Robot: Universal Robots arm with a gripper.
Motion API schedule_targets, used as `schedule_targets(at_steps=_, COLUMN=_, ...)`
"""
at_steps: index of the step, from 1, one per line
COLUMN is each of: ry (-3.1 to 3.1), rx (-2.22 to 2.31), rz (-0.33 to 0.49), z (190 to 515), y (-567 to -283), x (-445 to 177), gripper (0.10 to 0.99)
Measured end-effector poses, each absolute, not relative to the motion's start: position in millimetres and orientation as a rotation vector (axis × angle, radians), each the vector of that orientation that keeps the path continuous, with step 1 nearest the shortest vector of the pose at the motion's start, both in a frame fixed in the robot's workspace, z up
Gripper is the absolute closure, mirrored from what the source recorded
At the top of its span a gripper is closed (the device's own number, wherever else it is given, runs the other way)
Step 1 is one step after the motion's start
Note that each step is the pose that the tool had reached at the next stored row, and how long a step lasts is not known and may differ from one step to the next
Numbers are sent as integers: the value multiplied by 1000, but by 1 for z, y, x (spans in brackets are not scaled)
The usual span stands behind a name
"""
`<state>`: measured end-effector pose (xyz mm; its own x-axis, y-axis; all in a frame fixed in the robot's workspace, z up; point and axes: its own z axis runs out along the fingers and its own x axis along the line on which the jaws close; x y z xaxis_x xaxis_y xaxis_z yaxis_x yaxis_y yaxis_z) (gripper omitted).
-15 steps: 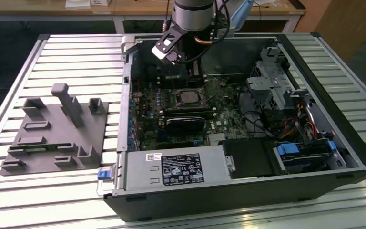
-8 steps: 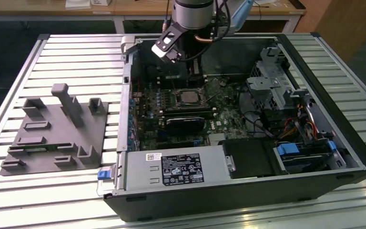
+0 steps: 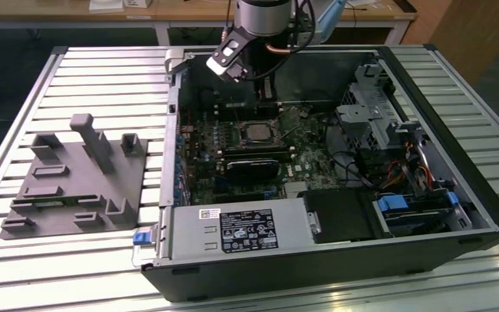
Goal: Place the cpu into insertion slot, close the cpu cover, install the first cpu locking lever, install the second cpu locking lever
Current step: 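Close the cpu cover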
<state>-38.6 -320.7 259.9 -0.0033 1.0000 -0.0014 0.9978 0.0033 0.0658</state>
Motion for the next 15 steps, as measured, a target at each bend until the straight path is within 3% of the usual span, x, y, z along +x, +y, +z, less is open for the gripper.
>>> schedule_targets(at_steps=15, ry=2191, rx=2184, rz=71, z=260, y=-321, x=5, gripper=973)
